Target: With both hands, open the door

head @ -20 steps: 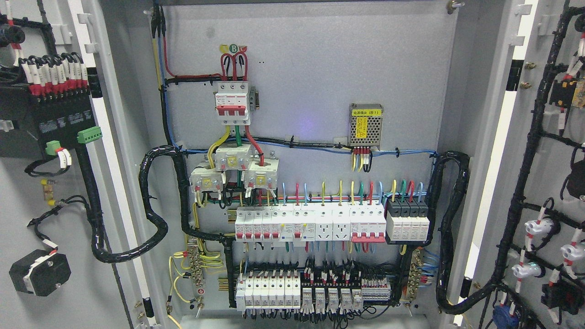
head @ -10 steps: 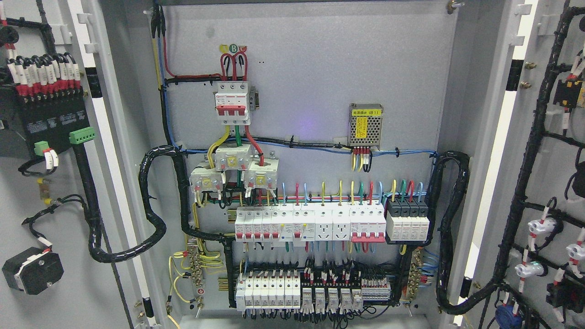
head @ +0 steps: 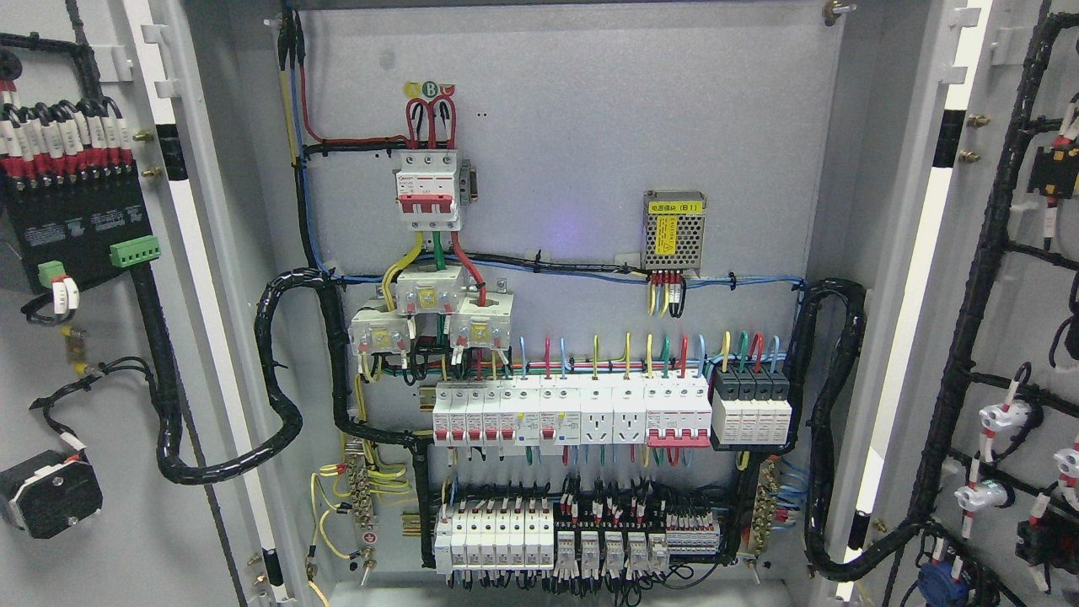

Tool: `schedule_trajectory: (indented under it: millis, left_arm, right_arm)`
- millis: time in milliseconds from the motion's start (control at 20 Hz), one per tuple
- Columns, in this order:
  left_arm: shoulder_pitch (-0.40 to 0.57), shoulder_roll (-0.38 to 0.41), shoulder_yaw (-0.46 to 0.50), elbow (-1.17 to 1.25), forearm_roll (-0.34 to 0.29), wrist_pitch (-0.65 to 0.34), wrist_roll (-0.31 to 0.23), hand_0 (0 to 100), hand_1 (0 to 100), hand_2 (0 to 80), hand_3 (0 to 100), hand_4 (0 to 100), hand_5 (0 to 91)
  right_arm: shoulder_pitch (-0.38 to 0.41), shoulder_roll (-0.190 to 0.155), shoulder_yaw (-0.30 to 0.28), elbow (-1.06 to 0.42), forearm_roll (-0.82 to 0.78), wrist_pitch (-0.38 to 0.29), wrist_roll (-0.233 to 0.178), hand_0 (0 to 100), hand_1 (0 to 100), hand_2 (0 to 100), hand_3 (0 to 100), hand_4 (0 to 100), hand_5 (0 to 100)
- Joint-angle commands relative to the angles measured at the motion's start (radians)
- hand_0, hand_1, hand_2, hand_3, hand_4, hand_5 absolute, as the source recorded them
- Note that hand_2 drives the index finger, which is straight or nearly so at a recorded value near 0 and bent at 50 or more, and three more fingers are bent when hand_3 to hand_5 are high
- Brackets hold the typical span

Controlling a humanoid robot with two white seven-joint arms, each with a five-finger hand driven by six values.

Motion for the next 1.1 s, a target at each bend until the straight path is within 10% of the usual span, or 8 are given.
schedule_trajectory:
  millis: [0,1052]
  left_arm:
    - [-0.009,0.012,0.051,0.059,0.016,-0.097,0.001,0,0,0.0,0,4,0.0]
    - [-0.143,0.039,0.068,0.145,0.014,0.200,0.001,0,0,0.0,0,4,0.0]
  right_arm:
    - [-0.002,-0.039,-0.010,0.026,-0.016,0.000,0.015,0,0,0,0,0,0]
    - [-0.021,-0.080,-0.019,0.063,-0.061,0.000,0.049,0,0,0,0,0,0]
